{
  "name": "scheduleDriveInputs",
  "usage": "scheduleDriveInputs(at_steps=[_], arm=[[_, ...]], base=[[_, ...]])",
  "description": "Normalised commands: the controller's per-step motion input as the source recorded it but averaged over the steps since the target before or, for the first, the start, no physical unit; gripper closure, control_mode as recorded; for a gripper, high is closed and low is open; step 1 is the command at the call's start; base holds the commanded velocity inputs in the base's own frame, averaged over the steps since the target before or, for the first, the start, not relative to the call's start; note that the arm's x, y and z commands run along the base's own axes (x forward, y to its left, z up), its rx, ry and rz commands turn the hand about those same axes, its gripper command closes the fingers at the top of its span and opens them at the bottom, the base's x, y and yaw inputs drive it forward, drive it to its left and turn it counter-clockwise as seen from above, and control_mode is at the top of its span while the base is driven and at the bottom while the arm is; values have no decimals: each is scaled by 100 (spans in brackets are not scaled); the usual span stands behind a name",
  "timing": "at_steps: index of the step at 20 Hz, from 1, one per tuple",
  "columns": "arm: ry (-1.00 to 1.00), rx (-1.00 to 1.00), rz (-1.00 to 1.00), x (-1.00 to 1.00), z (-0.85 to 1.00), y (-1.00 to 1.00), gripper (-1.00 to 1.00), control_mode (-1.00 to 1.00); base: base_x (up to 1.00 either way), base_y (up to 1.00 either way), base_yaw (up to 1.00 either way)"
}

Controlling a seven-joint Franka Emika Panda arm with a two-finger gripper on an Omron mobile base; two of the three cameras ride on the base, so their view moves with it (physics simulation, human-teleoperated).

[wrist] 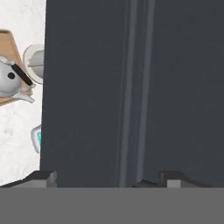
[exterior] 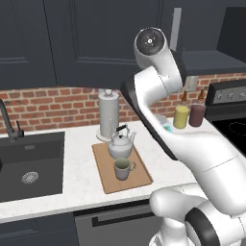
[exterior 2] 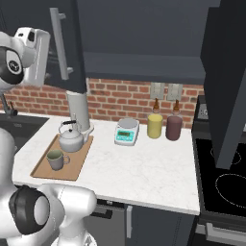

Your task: Pick the kettle from the counter and place it on the tray. Then pick the mug from the cabinet and place it on the tray. Then close the cabinet doors.

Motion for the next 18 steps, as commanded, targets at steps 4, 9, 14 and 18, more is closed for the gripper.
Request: scheduleDriveInputs(at_steps=[4,9,14,18], arm=[[4,0,1,83,-34,-15,-100,-100],[4,0,6,73,-35,-1,-100,-100],[2,0,7,61,-26,0,-100,-100],[3,0,10,47,-19,4,-100,-100]], base=[[0,0,0],[0,0,0],[0,0,0],[0,0,0]])
